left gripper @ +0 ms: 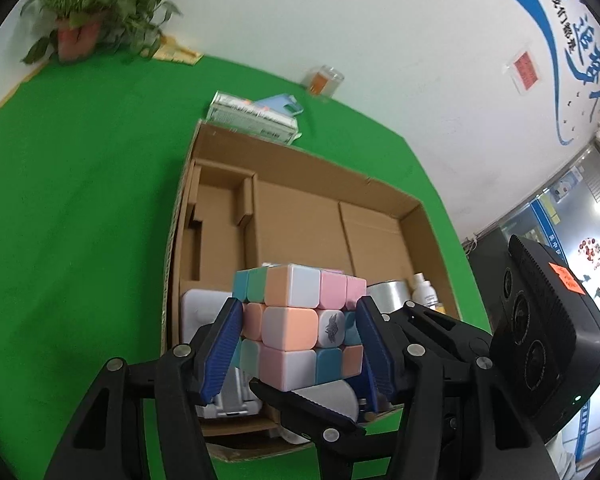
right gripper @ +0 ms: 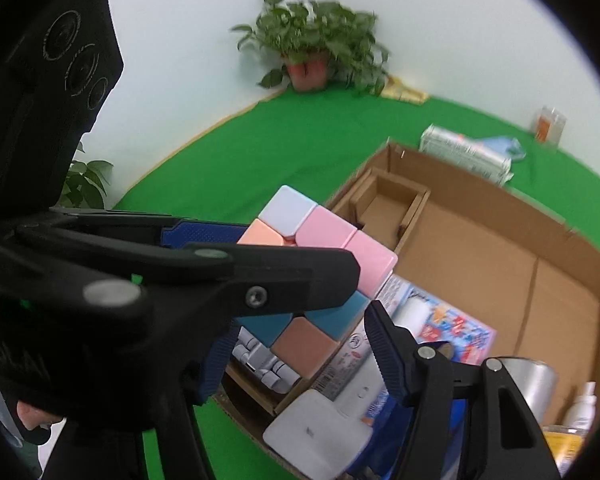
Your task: Organize rigid objects
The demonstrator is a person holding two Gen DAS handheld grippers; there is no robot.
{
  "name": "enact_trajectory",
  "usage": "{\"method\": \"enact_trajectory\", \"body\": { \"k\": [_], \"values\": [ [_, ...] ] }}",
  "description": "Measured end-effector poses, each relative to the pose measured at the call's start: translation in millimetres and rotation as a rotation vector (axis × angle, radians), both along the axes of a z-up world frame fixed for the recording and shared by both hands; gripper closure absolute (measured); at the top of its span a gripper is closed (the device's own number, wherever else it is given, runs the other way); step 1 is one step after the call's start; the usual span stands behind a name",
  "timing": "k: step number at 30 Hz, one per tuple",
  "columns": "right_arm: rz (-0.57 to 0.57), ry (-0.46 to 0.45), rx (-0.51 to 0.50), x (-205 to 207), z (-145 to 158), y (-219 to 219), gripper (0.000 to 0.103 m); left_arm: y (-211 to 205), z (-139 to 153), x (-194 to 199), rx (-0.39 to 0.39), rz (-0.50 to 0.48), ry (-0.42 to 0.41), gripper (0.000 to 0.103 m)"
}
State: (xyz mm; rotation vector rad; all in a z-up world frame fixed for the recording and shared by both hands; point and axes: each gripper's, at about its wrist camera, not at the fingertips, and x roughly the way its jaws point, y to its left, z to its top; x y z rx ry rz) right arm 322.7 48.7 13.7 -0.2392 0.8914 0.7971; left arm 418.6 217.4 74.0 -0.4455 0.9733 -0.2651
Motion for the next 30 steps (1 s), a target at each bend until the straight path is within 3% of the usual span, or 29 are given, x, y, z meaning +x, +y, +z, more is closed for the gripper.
{"method": "enact_trajectory", "body": {
  "k": [4,8,13,16,20,26,30],
  "values": [
    [0.009,0.042,-0.017,4,-21,0,0.04,5,-28,5,-0.016,0.0,0.042,0.048],
    [-0.002,0.081,-0.014,7,-32,-6,0.039,1,-32,3,-0.009,0.004,0.019,0.045],
    [-0.055,0.011,-0.006,-21,-26,-35,0.026,-16,1,-40,0.12,0.028,-0.16,0.021],
    [-0.155,-0.074,-0.007,-52,-23,-68,0.022,-35,18,-88,0.286,0.087,-0.328,0.001],
    [-0.286,-0.114,-0.017,-94,-33,-113,0.022,-61,20,-131,0.378,0.127,-0.44,0.0],
    [-0.405,-0.18,0.028,-141,-30,-148,0.02,-100,2,-179,0.46,0.217,-0.476,0.0],
    [-0.435,-0.302,0.008,-168,-18,-154,0.02,-119,-9,-199,0.451,0.223,-0.452,0.001]
  ]
}}
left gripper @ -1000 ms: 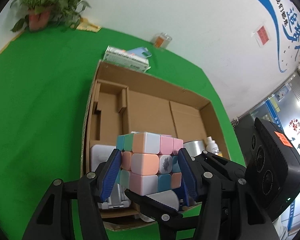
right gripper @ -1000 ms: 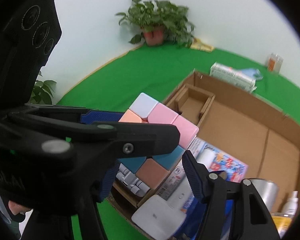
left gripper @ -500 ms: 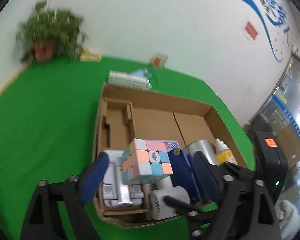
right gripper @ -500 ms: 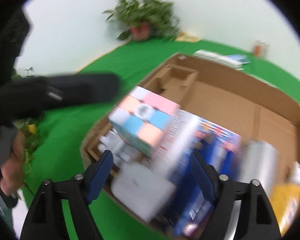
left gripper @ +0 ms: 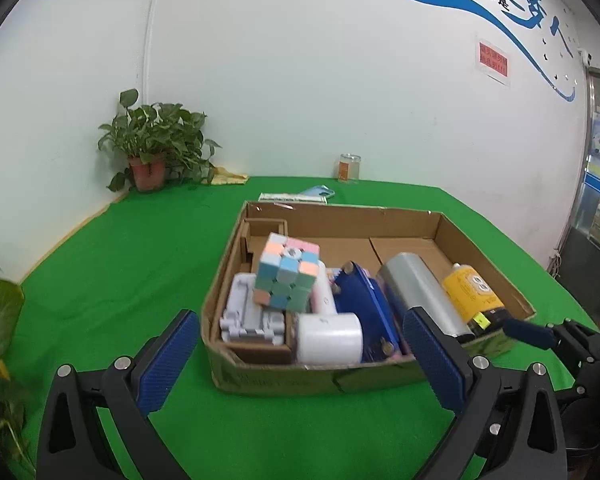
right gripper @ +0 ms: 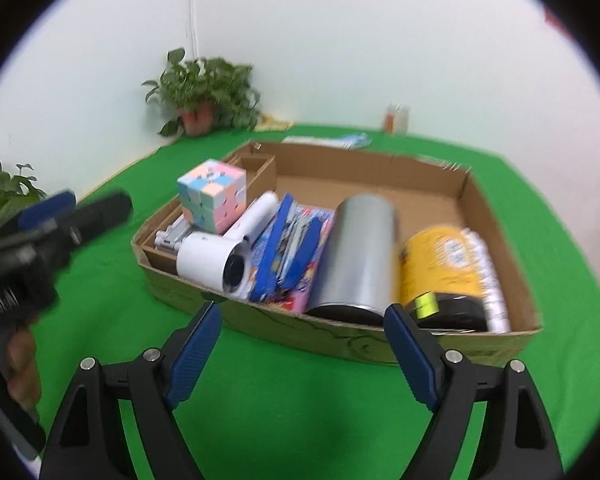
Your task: Organize rigid objects
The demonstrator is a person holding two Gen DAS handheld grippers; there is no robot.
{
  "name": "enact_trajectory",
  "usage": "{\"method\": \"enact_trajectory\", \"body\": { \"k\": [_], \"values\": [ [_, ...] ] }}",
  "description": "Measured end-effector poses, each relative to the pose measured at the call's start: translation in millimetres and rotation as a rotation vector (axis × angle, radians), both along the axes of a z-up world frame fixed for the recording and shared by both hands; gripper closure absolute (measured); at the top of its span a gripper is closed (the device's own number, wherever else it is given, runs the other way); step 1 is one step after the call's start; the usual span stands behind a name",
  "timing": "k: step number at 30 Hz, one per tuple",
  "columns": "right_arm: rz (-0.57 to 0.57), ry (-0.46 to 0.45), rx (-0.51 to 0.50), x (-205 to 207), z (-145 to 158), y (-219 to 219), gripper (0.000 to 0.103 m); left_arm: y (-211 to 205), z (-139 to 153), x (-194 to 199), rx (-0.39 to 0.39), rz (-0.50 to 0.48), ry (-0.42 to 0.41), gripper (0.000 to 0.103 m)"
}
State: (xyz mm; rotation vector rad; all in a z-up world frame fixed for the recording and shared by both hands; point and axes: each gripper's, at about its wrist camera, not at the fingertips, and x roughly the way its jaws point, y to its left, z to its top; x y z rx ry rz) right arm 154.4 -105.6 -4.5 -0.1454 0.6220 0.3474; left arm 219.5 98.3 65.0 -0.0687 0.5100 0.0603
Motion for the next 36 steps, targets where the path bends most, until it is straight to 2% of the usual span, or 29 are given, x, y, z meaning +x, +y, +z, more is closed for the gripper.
{"method": "enact_trajectory", "body": {
  "k": [2,6,11,20,26,36],
  "values": [
    [-0.035,-0.014,-0.007,-9,2,-7,0.02,-9,-3,-6,-0.005,-0.008,-0.006,0.001],
    [-0.095,-0.042,-0.025,-23,4,-20,0.02,-36,-7,-23,0.071,-0.015,-0.013,0.0],
    [-0.176,-0.096,-0.053,-39,4,-38,0.02,-52,-11,-37,0.036,-0.003,-0.02,0.001],
    [-0.209,-0.091,-0.05,-68,-8,-60,0.02,-84,-23,-58,0.06,-0.031,0.028,0.0],
    [-0.214,-0.091,-0.048,-77,-10,-64,0.02,-81,-25,-68,0.03,-0.015,0.036,0.001],
    [-0.229,-0.088,-0.063,-80,-12,-66,0.02,-84,-26,-71,0.048,-0.013,0.048,0.001]
  ]
}}
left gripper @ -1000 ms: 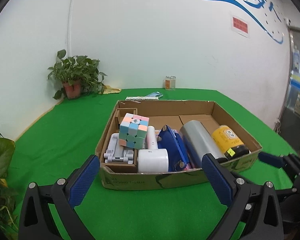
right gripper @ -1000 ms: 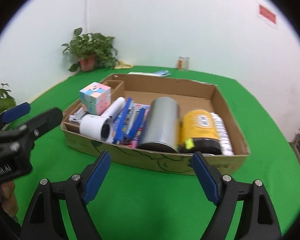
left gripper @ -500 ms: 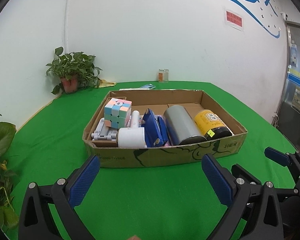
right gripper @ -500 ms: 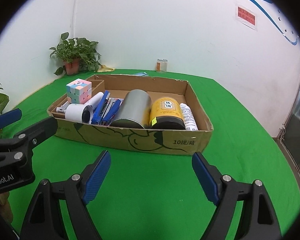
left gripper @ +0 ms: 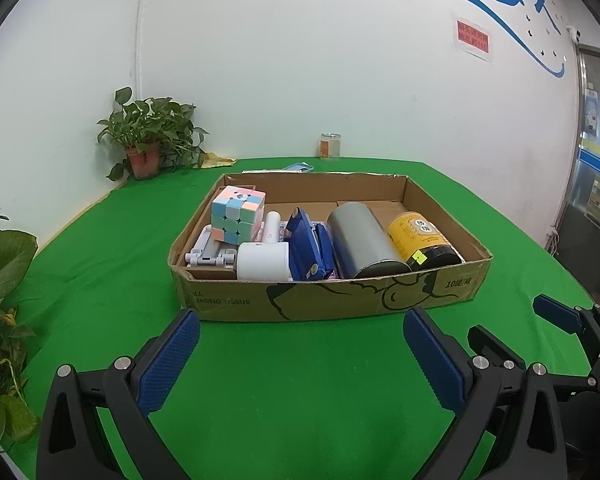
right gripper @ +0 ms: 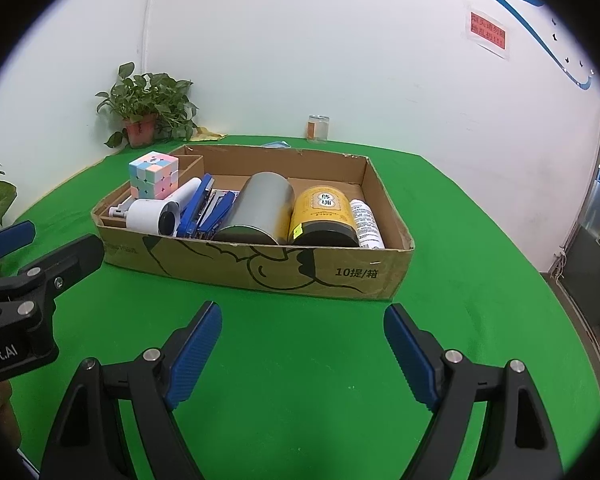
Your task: Organize rigid objects
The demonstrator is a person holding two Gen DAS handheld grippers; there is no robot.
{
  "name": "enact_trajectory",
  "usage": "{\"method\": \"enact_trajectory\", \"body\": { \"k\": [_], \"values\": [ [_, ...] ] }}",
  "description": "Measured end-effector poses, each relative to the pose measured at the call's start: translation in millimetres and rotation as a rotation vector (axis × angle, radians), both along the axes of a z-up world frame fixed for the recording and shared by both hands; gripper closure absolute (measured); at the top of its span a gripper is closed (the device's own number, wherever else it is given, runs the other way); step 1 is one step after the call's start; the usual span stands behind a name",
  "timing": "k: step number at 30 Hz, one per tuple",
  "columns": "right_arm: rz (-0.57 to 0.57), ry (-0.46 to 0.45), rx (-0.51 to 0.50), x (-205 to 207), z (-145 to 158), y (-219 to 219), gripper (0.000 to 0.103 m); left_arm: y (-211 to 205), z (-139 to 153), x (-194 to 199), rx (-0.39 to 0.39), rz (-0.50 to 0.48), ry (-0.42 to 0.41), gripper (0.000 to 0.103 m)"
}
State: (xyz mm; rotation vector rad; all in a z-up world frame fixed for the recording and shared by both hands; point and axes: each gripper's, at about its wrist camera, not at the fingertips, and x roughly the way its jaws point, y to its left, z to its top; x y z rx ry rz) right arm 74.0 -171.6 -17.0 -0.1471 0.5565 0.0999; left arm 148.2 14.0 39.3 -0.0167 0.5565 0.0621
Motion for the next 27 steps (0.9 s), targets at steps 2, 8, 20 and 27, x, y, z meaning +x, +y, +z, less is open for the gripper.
{"method": "enact_trajectory", "body": {
  "k": [2,8,20,27],
  "values": [
    [0.0,0.005,0.001,0.2,-1.7,0.5,0.02,0.2,-1.5,1.6,0.005,0.006,0.009,0.001],
    [-0.011,-0.004,-0.01,-0.9,-2.6,-0.8,0.02,0.8,-5.9,3.1,0.006,0.0,0.017,0.001],
    [-0.01,0.001,-0.008,-1.5,-4.5,0.3,0.02,2.7,-8.4,5.9,0.018,-0.001,0.018,0.001],
    [-0.019,0.001,-0.013,-0.4,-3.8,-3.8,0.02,2.7,-8.7,10.9,0.004,-0.019,0.022,0.001]
  ]
}}
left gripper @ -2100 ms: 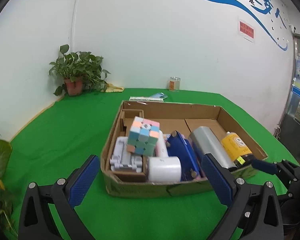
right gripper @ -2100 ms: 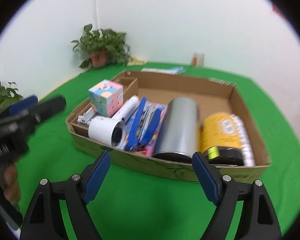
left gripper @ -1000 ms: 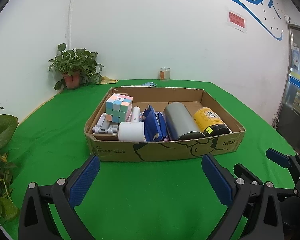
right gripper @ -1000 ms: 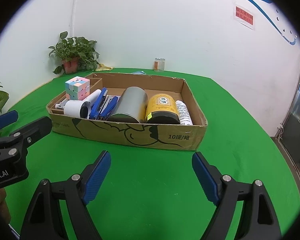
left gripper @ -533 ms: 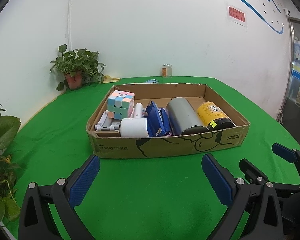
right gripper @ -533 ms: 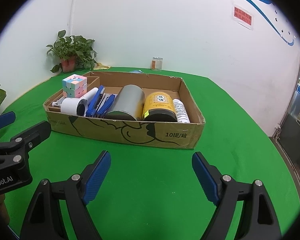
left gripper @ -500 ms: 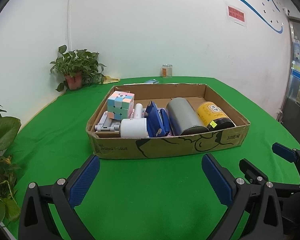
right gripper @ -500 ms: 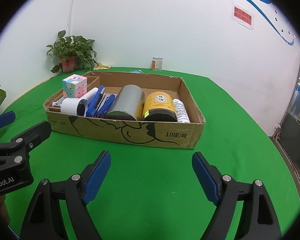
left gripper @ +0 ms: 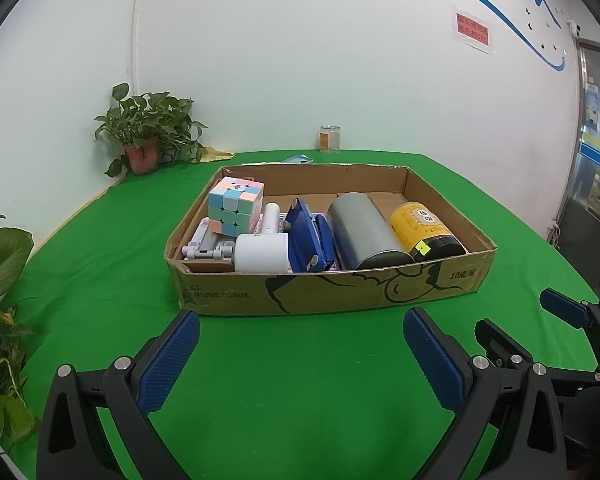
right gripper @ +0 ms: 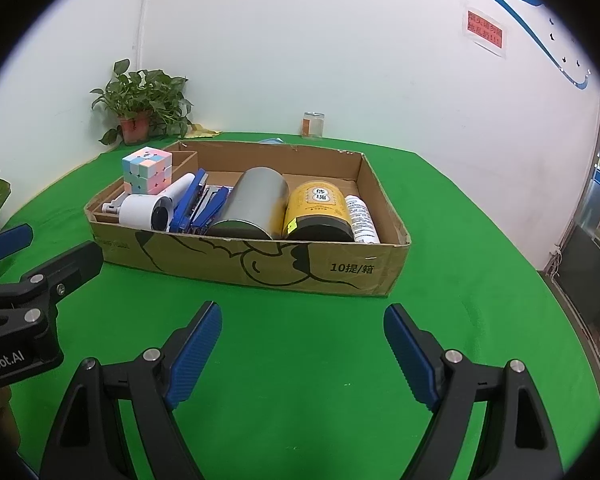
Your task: Organize rigid objects
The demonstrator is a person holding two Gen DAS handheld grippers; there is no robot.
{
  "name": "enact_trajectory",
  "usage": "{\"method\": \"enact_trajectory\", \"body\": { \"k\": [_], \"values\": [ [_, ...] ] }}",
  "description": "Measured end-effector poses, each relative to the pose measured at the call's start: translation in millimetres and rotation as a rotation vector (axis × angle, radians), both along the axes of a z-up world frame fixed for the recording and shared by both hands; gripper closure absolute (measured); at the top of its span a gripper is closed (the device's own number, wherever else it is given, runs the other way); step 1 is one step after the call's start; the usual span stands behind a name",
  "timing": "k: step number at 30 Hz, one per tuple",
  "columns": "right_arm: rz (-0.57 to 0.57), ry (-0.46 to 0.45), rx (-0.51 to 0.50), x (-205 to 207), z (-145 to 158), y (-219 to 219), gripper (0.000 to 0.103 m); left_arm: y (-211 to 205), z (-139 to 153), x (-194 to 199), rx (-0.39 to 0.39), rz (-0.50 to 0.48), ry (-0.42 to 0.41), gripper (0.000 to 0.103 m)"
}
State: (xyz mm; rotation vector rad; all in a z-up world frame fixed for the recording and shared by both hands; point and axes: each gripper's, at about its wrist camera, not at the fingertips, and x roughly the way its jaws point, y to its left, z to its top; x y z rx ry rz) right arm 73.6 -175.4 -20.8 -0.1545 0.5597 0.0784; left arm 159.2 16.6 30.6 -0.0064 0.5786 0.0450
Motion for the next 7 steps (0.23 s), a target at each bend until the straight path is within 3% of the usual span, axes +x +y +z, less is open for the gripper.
{"method": "enact_trajectory", "body": {
  "k": [7],
  "values": [
    [0.014,0.0,-0.001,3.2,-0.3,-0.2,0.02,5.7,-1.6,4.4,-0.01,0.011,-0.009,0.0]
  ]
}}
